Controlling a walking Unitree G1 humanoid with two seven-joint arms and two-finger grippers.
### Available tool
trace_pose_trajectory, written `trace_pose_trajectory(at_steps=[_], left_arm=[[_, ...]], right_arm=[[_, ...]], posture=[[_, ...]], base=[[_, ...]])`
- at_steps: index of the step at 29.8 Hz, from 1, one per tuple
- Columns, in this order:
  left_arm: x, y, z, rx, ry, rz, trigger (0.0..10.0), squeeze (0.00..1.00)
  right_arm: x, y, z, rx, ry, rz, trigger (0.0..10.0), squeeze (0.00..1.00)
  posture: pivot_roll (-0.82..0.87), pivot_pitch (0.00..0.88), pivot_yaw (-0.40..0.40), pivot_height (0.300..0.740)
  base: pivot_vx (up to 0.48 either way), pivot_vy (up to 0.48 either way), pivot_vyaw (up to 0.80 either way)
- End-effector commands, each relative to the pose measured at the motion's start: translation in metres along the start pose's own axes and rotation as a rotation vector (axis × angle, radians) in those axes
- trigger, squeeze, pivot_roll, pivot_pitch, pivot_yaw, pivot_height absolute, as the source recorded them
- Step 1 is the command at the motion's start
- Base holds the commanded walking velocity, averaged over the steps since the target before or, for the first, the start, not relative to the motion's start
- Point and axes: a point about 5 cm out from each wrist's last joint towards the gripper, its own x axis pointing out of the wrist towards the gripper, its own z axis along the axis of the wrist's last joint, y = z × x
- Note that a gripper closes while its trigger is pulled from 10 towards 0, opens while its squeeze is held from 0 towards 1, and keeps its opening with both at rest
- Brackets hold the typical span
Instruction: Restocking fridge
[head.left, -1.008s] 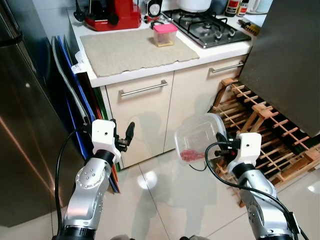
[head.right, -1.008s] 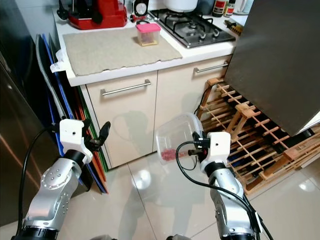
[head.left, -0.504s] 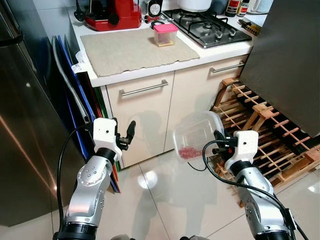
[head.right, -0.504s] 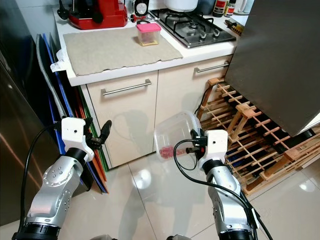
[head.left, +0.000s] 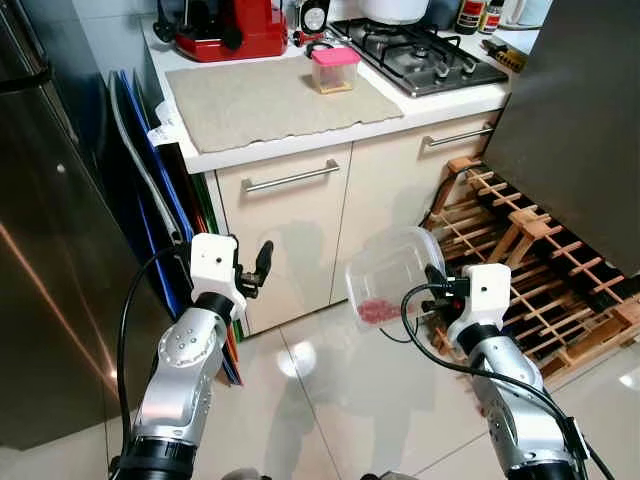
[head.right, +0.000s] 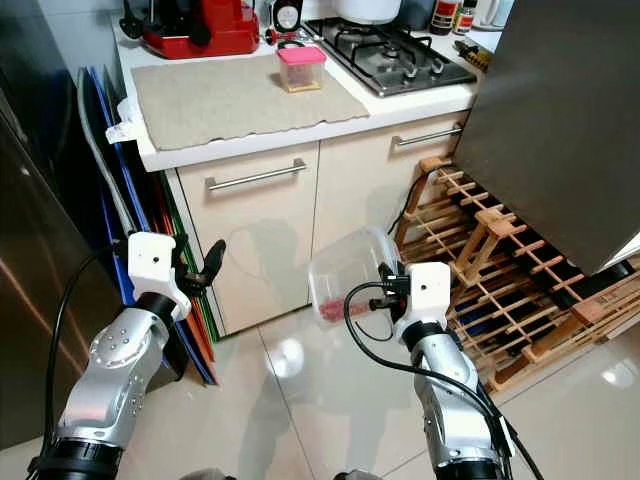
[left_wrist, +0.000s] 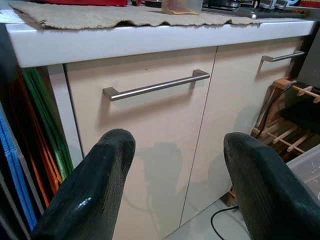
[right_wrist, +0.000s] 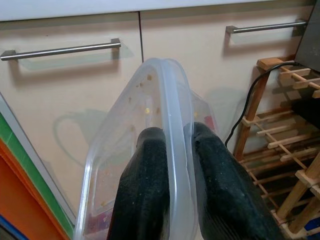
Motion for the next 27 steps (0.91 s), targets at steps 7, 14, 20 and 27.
trace_pose_trajectory(at_steps=[7, 14, 20, 27], left_arm=[[0.0023, -0.0038, -0.0031, -0.011, 0.023, -0.008, 10.0, 0.00], [0.0033, -0.0050, -0.0034, -0.023, 0.024, -0.008, 10.0, 0.00], [0.0038, -0.0066, -0.0016, -0.016, 0.012, -0.018, 10.0, 0.00], [0.0026, -0.0118, -0.0032, -0.018, 0.016, -0.034, 10.0, 0.00]], right_arm=[[0.0039, -0.0006, 0.0081, -0.008, -0.042, -0.001, 0.0, 0.20], [0.0041, -0.0015, 0.0079, -0.012, -0.039, -0.001, 0.0, 0.20], [0.0047, -0.0008, 0.0069, -0.013, -0.034, 0.002, 0.0, 0.20], [0.0050, -0.0020, 0.0059, -0.023, -0.025, 0.000, 0.0, 0.20]], posture=[[-0.02, 0.007, -0.012, 0.740], [-0.02, 0.009, -0.013, 0.740], [-0.02, 0.008, -0.014, 0.740], [-0.02, 0.011, -0.013, 0.740]], base=[[0.000, 0.000, 0.00], [-0.345, 0.000, 0.00], [0.000, 0.000, 0.00], [0.000, -0.473, 0.00]])
